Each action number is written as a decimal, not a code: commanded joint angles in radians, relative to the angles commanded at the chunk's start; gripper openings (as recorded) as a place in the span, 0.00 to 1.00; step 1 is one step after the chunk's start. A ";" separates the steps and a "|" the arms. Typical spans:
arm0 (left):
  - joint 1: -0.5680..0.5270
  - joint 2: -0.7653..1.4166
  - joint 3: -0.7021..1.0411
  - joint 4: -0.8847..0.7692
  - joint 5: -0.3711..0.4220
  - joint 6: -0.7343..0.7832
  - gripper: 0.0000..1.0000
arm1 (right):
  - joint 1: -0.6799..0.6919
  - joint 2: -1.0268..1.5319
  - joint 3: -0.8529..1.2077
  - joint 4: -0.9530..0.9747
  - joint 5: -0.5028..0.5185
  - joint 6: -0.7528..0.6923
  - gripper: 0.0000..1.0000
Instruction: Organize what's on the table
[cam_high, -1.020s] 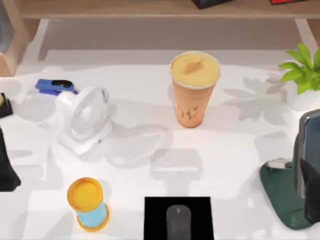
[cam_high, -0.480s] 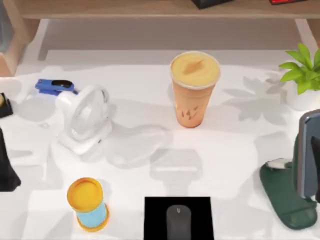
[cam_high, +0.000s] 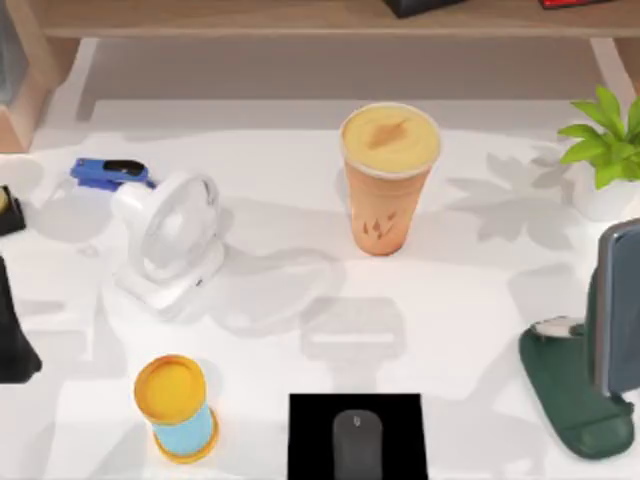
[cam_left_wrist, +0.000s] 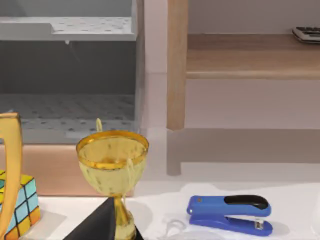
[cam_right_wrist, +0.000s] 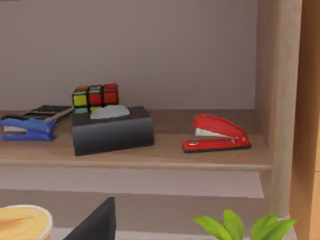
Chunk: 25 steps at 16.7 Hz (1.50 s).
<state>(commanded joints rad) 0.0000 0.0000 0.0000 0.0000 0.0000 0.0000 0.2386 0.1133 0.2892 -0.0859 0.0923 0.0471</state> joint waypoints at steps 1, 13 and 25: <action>0.000 0.000 0.000 0.000 0.000 0.000 1.00 | -0.052 -0.026 -0.042 0.026 -0.026 -0.013 1.00; 0.000 0.000 0.000 0.000 0.000 0.000 1.00 | -0.239 -0.113 -0.289 0.086 -0.092 -0.047 1.00; -0.420 0.713 0.248 0.451 -0.324 0.014 1.00 | -0.239 -0.113 -0.289 0.086 -0.092 -0.047 1.00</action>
<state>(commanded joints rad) -0.4200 0.7133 0.2485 0.4513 -0.3244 0.0135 -0.0001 0.0000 0.0000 0.0000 -0.0001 0.0000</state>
